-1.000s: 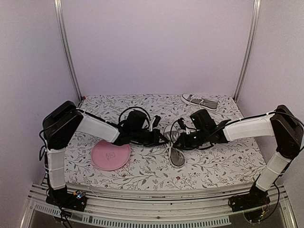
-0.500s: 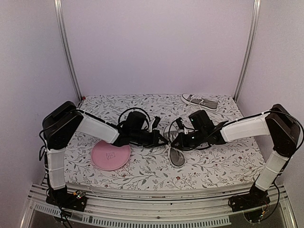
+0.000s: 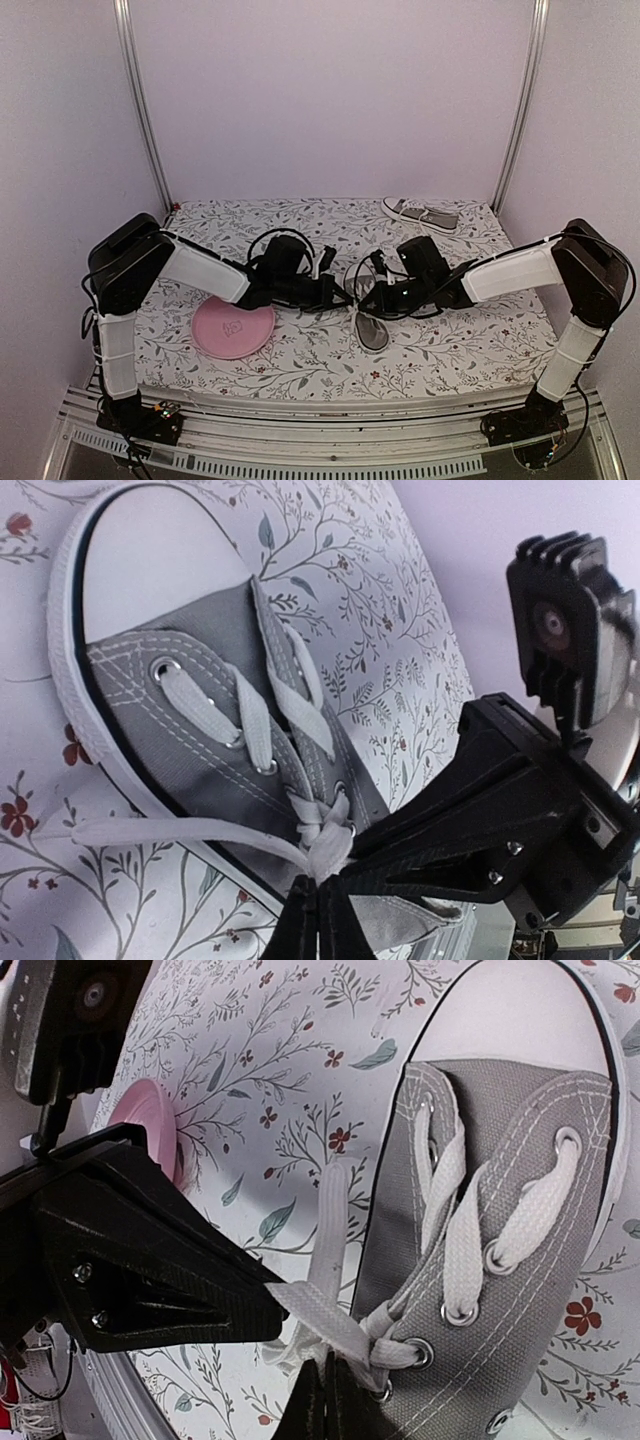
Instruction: Tie the shoes
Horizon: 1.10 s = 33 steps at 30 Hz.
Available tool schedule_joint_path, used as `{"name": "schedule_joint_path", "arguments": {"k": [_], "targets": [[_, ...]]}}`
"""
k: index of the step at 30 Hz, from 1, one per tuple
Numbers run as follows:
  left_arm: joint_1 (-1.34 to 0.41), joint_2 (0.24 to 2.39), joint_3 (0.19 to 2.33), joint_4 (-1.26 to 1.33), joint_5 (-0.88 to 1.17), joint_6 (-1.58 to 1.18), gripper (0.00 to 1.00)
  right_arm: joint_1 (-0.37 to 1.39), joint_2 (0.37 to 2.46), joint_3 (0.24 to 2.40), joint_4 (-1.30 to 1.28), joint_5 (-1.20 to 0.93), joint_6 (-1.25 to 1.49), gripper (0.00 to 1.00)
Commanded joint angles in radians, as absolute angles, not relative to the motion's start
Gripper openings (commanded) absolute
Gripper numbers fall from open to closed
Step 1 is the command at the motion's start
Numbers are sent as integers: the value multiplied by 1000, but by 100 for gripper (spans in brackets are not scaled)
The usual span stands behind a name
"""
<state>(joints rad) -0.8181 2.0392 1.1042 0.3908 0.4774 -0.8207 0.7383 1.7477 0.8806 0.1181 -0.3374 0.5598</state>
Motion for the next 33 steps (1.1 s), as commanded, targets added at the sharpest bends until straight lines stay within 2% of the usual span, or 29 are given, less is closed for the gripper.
{"name": "schedule_joint_path", "arguments": {"k": [1,27,30,33], "targets": [[-823,2005,1086,414,455,-841,0,738,1712,863,155,-316,570,2],[-866,2024,1087,449,546,-799,0,738,1786,820,244,-297,595,2],[-864,2013,1071,431,542,-793,6,738,1778,812,245,-291,600,2],[-843,1977,1059,377,488,-747,18,738,1771,803,245,-288,598,2]]}}
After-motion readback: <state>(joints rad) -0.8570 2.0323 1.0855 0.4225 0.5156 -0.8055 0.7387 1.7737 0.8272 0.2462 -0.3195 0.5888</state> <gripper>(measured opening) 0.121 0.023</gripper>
